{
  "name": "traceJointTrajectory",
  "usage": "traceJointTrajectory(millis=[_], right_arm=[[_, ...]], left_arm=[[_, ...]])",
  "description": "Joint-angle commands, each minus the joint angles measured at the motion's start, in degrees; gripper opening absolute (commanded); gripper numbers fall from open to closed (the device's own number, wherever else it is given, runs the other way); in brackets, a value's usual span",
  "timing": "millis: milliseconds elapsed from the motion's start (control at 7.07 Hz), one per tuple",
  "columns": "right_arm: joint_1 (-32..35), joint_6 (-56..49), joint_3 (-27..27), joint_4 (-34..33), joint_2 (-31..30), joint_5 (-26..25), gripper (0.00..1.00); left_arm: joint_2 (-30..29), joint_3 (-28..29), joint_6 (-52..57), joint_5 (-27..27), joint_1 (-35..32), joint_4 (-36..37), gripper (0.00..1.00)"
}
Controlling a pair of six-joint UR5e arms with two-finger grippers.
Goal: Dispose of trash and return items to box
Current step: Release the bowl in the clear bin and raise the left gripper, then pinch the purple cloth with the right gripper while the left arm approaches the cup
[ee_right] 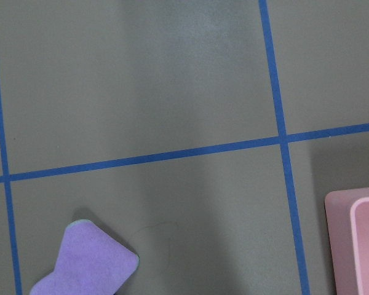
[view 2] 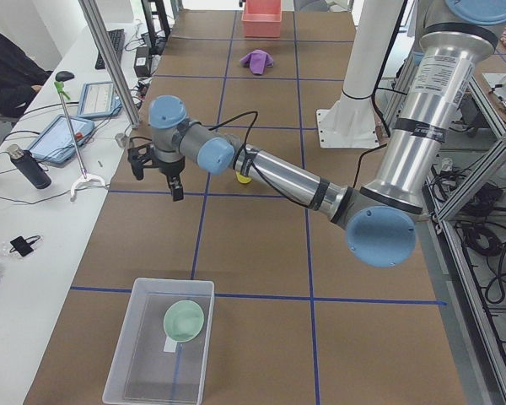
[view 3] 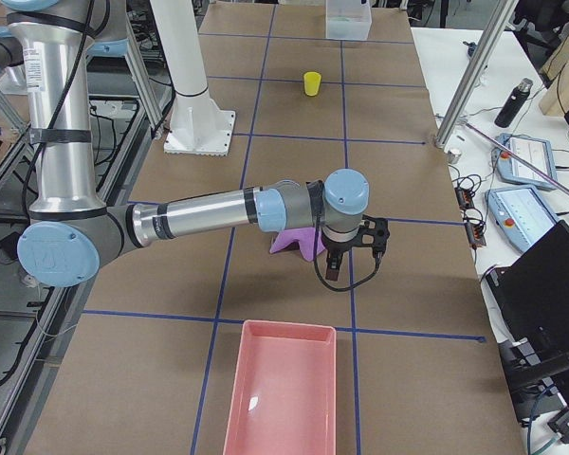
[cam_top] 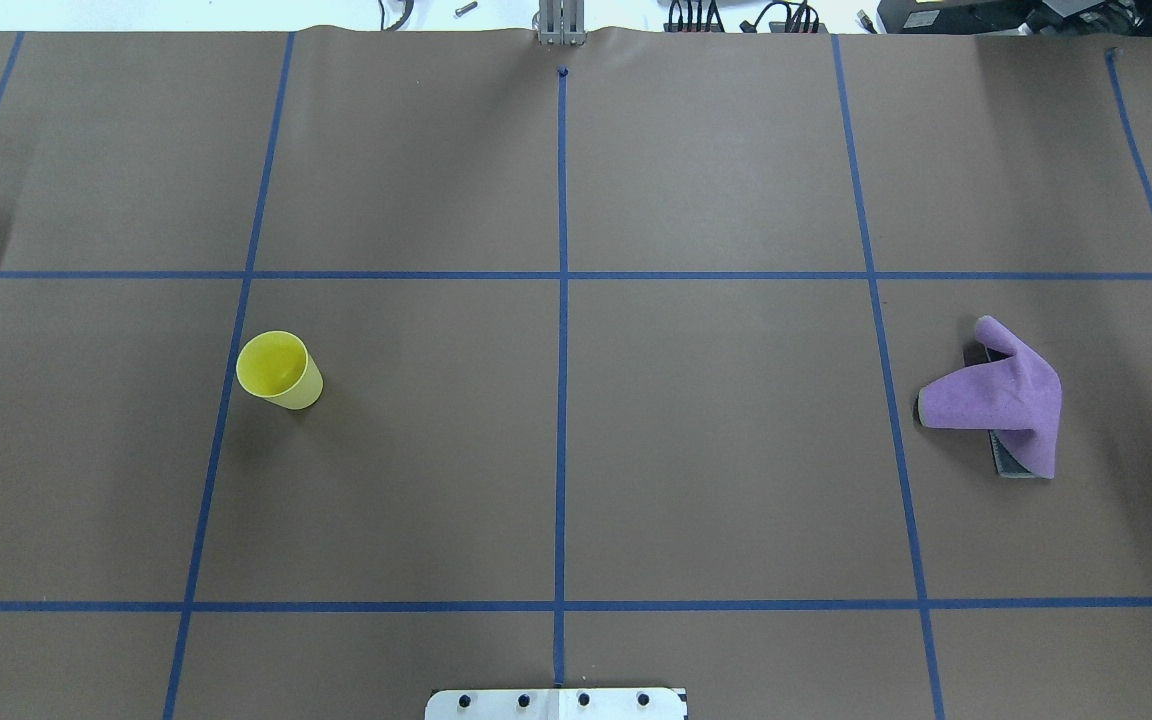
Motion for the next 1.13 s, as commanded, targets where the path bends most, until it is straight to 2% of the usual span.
traceJointTrajectory(millis=[0,424,566,707,990], right_arm=[[-7.05,2.45,3.92,0.05,-0.38,-0.94,1.00],[-20.68,5.53,5.08,0.49,1.98,-2.34,1.00],[-25.07,9.90,4.73,2.85,3.04,-3.57,1.00],[-30.33,15.16,4.38,6.35,3.05,-7.41,1.00],[-34.68,18.11,2.46,6.91,2.79,-13.31,1.00]], left_arm=[[-2.86,-5.11,-19.11,8.70,15.27,-3.03,0.99],[-3.05,-5.20,-21.03,9.01,16.55,-4.47,0.99],[-3.40,-5.55,-21.03,8.92,16.55,-4.47,0.99],[-3.40,-6.43,-21.03,8.83,16.55,-4.38,0.99],[-3.40,-6.44,-21.03,8.83,16.55,-4.29,0.99]])
